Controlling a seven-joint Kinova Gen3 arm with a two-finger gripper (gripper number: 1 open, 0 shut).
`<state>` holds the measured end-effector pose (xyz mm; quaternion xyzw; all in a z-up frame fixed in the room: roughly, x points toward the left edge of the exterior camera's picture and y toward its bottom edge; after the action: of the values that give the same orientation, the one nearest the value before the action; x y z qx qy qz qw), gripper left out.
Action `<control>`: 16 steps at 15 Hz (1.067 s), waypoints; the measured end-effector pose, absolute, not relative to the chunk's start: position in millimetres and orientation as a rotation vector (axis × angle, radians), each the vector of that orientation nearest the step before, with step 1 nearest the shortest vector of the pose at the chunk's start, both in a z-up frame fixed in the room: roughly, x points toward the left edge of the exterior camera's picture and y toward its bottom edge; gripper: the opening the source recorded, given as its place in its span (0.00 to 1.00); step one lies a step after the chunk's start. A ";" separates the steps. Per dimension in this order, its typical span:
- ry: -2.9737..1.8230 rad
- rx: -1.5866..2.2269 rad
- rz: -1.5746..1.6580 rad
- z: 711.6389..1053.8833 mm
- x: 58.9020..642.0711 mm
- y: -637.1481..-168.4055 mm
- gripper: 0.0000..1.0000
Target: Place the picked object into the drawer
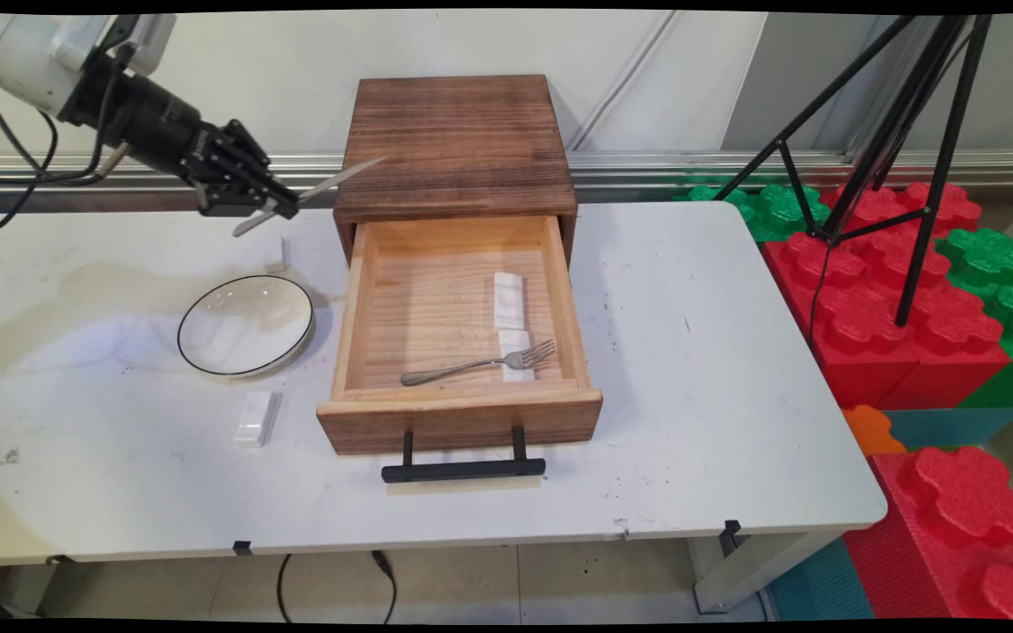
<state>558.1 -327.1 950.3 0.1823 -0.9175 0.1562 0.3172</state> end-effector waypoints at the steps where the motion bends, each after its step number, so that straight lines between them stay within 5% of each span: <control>1: -2.403 0.472 0.411 952.7 550.1 -328.6 0.00; 16: -2.388 0.414 0.401 924.1 426.2 -383.3 0.00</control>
<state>426.2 -383.3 924.1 0.1586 -0.9156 0.1537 0.3361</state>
